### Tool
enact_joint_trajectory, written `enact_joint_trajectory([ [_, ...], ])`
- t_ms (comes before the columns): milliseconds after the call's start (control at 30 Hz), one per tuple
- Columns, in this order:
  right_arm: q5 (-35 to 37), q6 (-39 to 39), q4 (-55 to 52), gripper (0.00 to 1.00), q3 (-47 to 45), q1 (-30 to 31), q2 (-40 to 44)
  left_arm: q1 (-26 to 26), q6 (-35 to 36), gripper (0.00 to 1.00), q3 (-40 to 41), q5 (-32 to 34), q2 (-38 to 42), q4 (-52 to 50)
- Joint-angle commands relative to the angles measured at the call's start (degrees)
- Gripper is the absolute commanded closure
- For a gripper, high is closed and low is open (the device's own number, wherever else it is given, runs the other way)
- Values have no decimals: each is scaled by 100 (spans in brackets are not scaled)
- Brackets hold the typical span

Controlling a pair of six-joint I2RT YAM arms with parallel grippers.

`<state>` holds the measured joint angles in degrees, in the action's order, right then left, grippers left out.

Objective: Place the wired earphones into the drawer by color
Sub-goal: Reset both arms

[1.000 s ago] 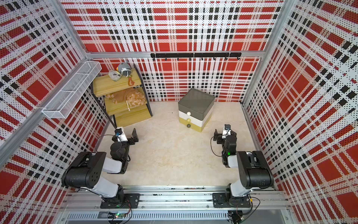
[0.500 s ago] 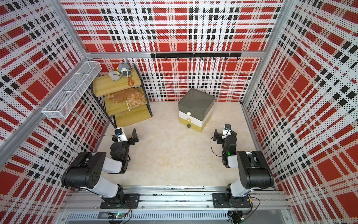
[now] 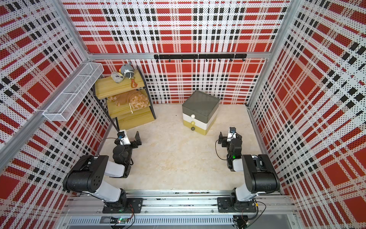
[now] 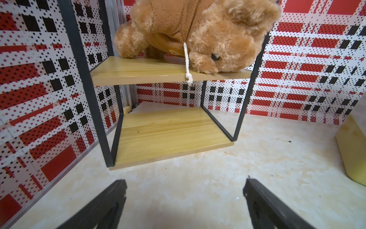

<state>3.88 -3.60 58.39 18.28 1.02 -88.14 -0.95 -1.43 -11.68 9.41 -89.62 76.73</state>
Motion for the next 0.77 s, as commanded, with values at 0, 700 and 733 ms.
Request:
enact_joint_trajectory([
  [0,60,52,128,0,0,36,-28,8,15,1,-80,-11,-38,158],
  [700,60,50,122,0,-7,30,-28,8,20,1,-89,-15,-37,124],
  [733,60,46,128,0,-6,30,-28,8,13,1,-89,-20,-36,123],
])
